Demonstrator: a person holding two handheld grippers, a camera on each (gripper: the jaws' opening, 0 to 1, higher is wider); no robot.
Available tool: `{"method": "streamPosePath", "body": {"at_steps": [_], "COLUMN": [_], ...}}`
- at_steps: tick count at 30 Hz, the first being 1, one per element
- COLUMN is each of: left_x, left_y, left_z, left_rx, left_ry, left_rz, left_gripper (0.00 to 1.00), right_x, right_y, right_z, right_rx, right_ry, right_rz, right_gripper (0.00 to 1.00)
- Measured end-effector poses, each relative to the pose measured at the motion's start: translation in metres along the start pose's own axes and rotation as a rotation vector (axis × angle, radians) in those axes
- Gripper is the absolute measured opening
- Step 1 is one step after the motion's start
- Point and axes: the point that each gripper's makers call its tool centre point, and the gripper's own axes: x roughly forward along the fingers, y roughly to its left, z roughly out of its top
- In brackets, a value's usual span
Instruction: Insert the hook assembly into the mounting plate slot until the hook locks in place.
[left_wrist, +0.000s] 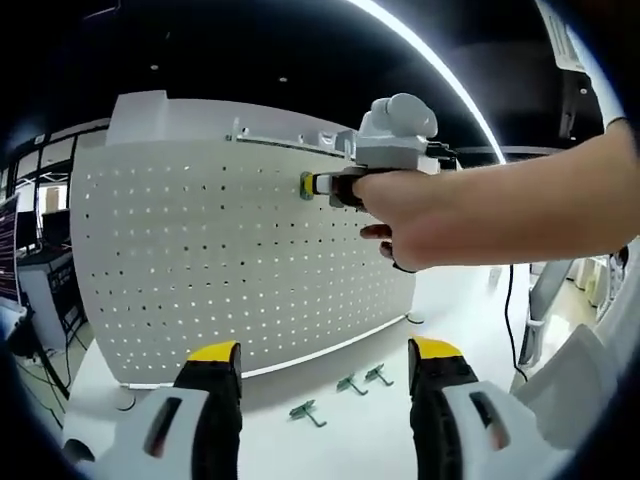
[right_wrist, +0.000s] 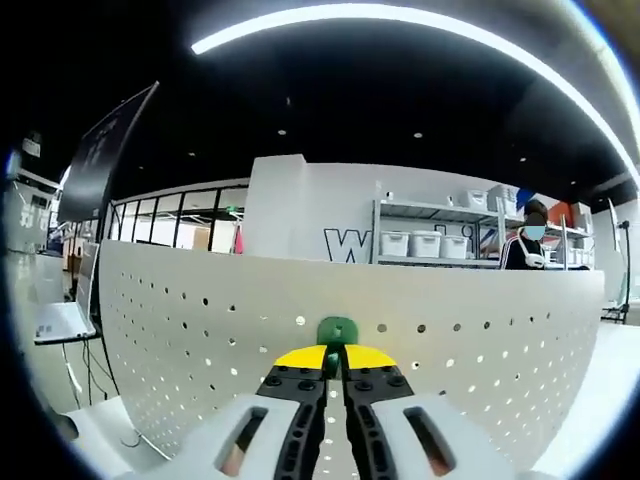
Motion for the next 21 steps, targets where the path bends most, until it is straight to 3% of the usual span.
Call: {"method": "streamPosePath", "body": {"at_steps": [14, 21], "left_x": [0.001, 0.0014], "left_y": [0.0013, 0.0033], "left_z": [0.0001, 0.0012], "left_rx": [-0.013, -0.014], "left_ry": [-0.011, -0.012], "left_rz": [0.01, 0.017], "left_gripper": [0.69, 0.69], "right_x": [-0.0026, -0.005], "right_y": [0.0, 0.0066], "right_z": [0.0014, 0.0015], "right_rx": [0.031, 0.055], "right_ry": [0.009, 0.0], "right_rz": [0.066, 0.201], "right_gripper": [0.04, 0.11]}}
